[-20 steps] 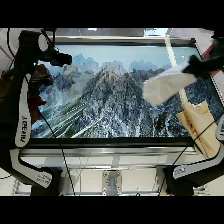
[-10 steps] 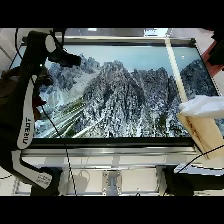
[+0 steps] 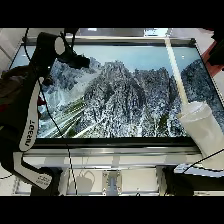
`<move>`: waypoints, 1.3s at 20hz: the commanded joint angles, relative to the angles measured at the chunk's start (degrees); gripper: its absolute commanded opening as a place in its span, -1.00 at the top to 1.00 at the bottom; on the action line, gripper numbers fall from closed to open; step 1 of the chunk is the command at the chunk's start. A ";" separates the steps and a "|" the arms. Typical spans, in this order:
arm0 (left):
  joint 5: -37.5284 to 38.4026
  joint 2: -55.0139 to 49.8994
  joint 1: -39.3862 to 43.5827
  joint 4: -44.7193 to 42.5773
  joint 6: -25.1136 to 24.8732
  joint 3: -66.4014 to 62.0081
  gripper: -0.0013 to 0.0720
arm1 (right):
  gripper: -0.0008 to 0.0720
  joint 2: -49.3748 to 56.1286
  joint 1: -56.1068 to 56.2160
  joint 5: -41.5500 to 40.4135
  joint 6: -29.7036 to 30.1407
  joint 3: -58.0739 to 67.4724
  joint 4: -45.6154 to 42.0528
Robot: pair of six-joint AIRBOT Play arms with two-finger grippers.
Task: Fold the shirts.
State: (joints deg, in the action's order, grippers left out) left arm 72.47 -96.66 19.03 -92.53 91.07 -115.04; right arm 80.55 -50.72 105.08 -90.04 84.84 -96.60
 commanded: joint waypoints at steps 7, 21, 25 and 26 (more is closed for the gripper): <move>-0.35 -0.04 0.28 0.31 1.05 -0.04 0.93 | -0.16 -1.29 10.45 -22.62 15.67 6.64 66.20; 2.95 -0.04 0.28 7.45 1.09 -0.04 0.93 | -0.08 -0.68 54.47 -49.92 25.79 6.64 21.29; 3.06 -0.04 0.28 7.56 1.09 -0.04 0.93 | -0.08 -0.68 54.53 -49.94 25.77 6.64 21.31; 3.63 -0.04 0.28 7.67 1.07 -0.04 0.93 | -0.08 -0.68 54.53 -49.94 25.79 6.64 21.31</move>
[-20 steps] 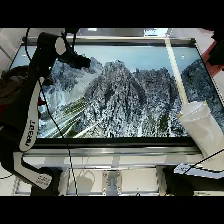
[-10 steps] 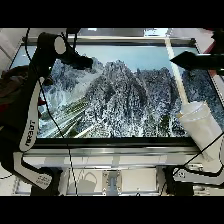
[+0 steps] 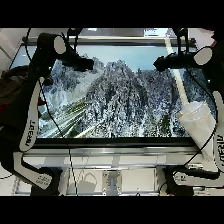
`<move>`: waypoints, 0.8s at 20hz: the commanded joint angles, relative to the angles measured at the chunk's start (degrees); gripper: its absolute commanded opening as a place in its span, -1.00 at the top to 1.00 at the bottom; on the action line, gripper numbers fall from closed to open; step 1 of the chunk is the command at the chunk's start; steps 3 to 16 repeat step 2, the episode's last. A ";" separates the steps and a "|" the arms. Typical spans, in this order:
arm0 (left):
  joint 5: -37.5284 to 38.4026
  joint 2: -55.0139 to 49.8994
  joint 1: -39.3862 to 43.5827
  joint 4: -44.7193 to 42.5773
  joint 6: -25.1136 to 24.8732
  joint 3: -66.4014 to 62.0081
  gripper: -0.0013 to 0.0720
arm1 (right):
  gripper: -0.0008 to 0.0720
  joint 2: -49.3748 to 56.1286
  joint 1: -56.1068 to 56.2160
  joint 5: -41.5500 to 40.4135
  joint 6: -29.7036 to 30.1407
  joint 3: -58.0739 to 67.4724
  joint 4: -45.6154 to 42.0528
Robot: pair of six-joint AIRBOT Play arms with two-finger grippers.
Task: Fold the shirts.
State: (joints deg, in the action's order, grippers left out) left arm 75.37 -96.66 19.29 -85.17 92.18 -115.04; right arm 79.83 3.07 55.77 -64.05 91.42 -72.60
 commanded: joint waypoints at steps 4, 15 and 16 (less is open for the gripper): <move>1.68 -0.04 0.00 0.09 -0.09 -0.04 0.93 | -0.08 0.04 0.74 -0.63 -0.20 0.07 -2.67; 1.68 -0.04 0.00 0.09 -0.09 -0.04 0.93 | -0.08 0.04 0.74 -0.63 -0.20 0.07 -2.67; 1.68 -0.04 0.00 0.09 -0.09 -0.04 0.93 | -0.08 0.04 0.74 -0.63 -0.20 0.07 -2.67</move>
